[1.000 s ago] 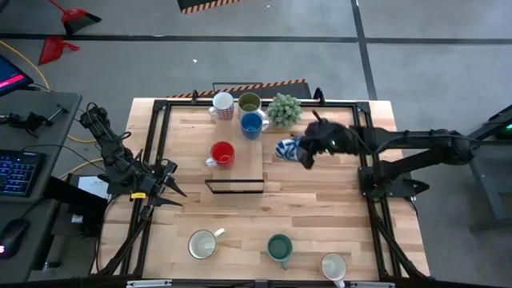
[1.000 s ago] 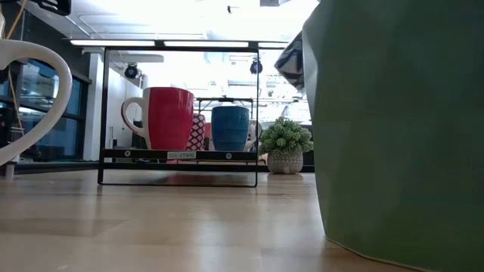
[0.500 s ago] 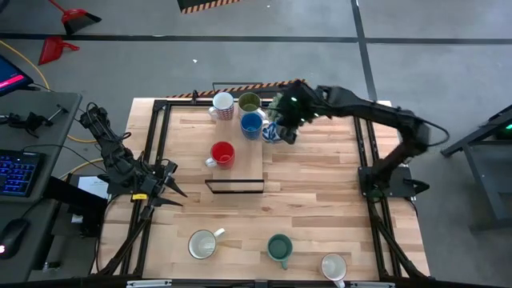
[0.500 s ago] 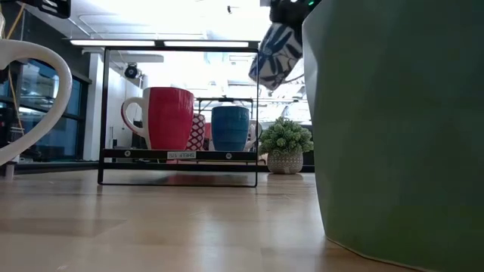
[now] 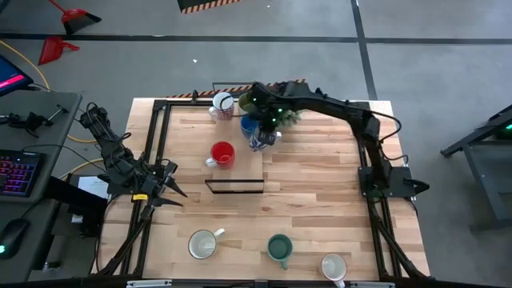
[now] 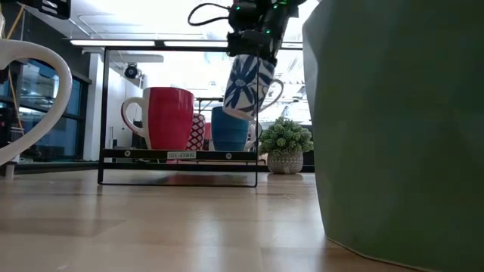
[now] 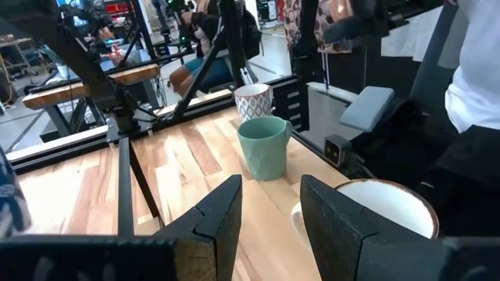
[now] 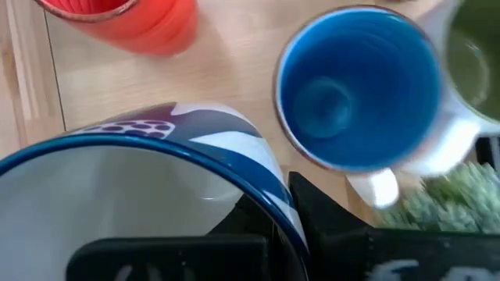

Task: Place coffee mugs
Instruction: Put the blue patterned mug on the shelf

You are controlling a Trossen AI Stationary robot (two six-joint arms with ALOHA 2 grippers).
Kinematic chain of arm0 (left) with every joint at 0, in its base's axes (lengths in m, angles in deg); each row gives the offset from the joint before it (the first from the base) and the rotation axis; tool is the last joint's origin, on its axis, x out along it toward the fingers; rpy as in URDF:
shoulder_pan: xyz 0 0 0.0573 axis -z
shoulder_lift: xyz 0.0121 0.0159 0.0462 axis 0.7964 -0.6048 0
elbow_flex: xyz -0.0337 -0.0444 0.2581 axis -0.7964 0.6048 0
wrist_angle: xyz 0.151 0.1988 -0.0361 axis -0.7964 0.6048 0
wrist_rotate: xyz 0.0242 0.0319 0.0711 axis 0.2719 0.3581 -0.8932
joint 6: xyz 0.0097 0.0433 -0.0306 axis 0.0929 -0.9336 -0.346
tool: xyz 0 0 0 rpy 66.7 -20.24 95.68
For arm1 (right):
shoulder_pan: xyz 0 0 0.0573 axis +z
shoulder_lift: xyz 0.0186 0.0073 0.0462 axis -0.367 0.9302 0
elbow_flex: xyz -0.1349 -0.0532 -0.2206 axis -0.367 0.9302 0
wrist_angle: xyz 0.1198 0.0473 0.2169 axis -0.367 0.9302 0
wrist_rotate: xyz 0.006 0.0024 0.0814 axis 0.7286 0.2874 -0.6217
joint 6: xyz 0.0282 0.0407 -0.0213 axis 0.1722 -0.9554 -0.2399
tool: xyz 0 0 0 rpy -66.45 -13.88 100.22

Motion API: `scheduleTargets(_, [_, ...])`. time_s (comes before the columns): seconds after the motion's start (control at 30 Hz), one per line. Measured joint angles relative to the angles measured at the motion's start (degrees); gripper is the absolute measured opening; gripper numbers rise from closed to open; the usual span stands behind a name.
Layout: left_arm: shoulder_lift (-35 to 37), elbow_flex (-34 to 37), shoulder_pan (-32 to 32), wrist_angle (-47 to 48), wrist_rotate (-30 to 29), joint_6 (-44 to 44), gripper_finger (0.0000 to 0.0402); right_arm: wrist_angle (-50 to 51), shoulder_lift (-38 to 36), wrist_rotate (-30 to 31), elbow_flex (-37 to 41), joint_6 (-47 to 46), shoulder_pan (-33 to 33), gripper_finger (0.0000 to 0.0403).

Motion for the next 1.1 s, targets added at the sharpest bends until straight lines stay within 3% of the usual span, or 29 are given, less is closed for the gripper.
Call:
scheduleTargets(0.53, [-0.09, 0.02, 0.0, 1.73, -2.91, 0.44, 0.0119, -5.65, 5.3, 0.11, 0.78, 0.15, 1.48, 0.0])
scheduleTargets(1.1, [-0.26, 0.02, 0.0, 1.98, -2.93, 0.5, 0.0119, -7.07, 6.4, 5.41, 0.83, -3.82, 4.53, 0.0])
